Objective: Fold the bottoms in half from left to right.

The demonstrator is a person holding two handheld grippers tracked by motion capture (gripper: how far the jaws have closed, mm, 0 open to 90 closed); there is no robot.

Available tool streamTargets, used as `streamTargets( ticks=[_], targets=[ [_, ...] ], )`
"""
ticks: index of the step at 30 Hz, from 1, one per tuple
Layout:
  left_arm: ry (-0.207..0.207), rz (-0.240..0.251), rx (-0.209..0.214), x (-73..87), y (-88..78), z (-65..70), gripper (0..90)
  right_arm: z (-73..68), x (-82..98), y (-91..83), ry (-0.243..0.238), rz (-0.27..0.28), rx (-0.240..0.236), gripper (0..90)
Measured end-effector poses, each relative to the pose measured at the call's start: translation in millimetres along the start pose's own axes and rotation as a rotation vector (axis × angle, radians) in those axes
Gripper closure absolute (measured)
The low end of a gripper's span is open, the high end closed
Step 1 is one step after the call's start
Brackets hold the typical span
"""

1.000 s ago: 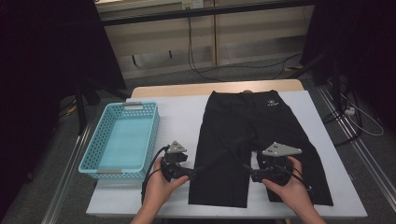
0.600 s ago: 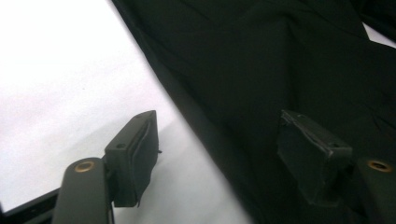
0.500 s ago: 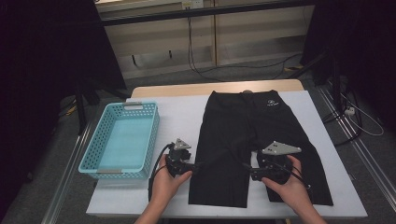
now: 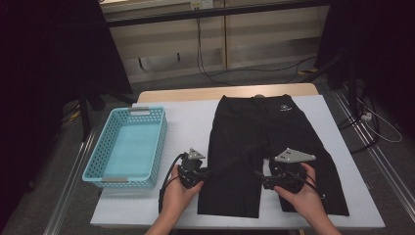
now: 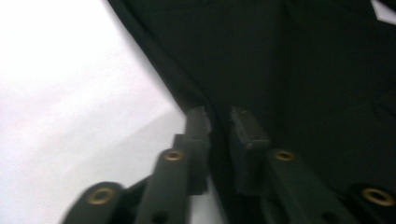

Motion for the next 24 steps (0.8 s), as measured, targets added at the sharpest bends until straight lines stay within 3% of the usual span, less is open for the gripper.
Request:
streamTargets(
  ticks=[1,2,4,8,17,24],
  targets=[
    [-0.047,-0.015,0.062,0.8,0.2,2.4,88.0,0.1,-0.2,0.4,-0.002,0.000,0.002,19.7],
    [-0.059,-0.018,0.084,1.0,0.5,3.7,89.0,0.1,-0.4,1.0,-0.002,0.000,0.002,19.7],
    [-0.050,-0.015,0.077,-0.9,-0.2,5.2,89.1,0.6,-1.2,2.0,-0.004,-0.001,0.003,19.7],
    [-0.083,0.000,0.122,-5.4,-5.5,8.0,89.3,2.2,-4.1,2.1,-0.005,0.002,0.009,19.4],
    [-0.080,0.035,0.156,-13.1,-16.4,12.2,89.5,2.9,-7.2,6.5,-0.010,-0.001,0.005,18.1],
    [-0.079,0.043,0.150,-12.8,-16.9,12.5,89.5,3.8,-13.4,10.0,-0.003,0.013,-0.008,17.2]
  ],
)
Point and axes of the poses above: each handheld gripper's, and its own axes: y roughly forward along the jaws, x roughly out of its underside, z roughly to its right, the point moved 7 cm from there along y, roughly forward along the jaws, and after that the axes turned 12 degrees about -x, right-handed, at the moved point
